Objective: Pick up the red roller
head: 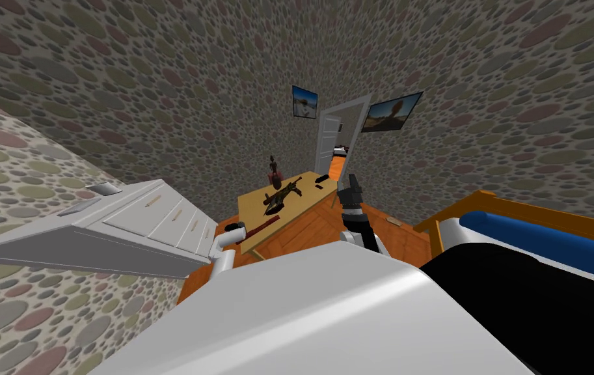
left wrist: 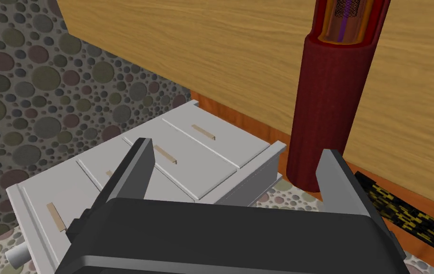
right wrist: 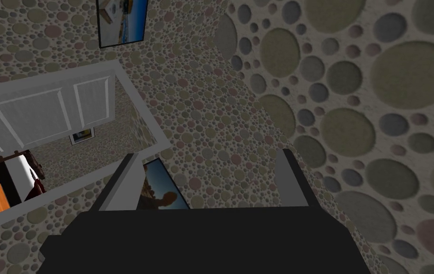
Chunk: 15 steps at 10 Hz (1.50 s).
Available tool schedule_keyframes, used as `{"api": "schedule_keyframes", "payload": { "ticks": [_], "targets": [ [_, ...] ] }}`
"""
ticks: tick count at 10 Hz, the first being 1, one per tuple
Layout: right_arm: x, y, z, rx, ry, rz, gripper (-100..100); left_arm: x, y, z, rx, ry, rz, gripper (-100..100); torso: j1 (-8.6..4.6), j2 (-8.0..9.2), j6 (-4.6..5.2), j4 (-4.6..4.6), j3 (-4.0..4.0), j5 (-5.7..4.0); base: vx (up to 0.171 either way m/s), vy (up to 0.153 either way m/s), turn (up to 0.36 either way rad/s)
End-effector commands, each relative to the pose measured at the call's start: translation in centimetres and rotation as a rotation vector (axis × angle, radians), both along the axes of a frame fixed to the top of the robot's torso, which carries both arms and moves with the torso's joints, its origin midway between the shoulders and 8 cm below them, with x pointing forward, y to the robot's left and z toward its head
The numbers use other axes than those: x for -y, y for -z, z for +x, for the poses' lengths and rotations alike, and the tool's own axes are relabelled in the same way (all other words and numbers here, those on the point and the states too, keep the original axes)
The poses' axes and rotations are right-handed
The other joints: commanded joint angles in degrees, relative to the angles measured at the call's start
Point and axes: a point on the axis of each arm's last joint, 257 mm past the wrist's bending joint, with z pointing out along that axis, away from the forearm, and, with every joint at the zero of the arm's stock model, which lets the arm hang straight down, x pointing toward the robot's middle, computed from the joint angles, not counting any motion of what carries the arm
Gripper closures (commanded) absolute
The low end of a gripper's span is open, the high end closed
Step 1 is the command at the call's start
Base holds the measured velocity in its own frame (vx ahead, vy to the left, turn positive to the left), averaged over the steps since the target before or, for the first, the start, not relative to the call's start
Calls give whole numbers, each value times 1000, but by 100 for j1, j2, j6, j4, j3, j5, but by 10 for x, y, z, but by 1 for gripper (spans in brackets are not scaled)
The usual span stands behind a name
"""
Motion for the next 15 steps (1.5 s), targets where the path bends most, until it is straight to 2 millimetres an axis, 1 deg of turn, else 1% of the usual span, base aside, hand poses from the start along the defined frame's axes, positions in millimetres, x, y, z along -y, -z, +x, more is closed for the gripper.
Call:
{"api": "schedule_keyframes", "payload": {
  "ticks": [1, 2, 3, 5, 6, 8, 12, 13, 14, 15],
  "targets": [
    [0, 0, 0, 0, 0, 0, 0, 4, 13, -4, -53, -15, -37, -100, 0, 0, 0, 0, 0, 0, 41, 3, -81],
    [0, 0, 0, 0, 0, 0, 0, 5, 21, -9, -72, -17, -43, -100, 4, 4, 3, 1, 3, 1, 32, 3, -55],
    [0, 0, 0, 0, 0, 0, 0, 11, 34, -16, -121, -28, -75, -100, 6, 9, 0, 2, 5, 1, 45, -11, -80],
    [0, 0, 0, 0, 0, 0, 0, 23, 53, -27, -202, -44, -132, -100, -3, -2, 5, 1, 0, 0, 75, -9, -172],
    [0, 0, 0, 0, 0, 0, 0, 24, 56, -31, -215, -45, -136, -100, 2, -6, 2, -1, -3, 1, 50, 10, -24],
    [0, 0, 0, 0, 0, 0, 0, 35, 70, -42, -291, -58, -185, -100, 5, 7, 1, 2, 4, 1, 50, 1, -91],
    [0, 0, 0, 0, 0, 0, 0, 49, 87, -61, -403, -76, -251, -100, 6, 1, -1, 0, 1, 1, 62, 5, -94],
    [0, 0, 0, 0, 0, 0, 0, 46, 83, -57, -382, -73, -240, -100, 4, 2, 0, 1, 2, 1, 24, 2, -17],
    [0, 0, 0, 0, 0, 0, 0, 47, 84, -58, -388, -73, -242, 0, 3, 12, -2, 2, 7, 0, 0, 0, 0],
    [0, 0, 0, 0, 0, 0, 0, 38, 87, -61, -385, -103, -248, -100, 3, 20, -2, 4, 11, 0, -21, 16, -191]
  ]
}}
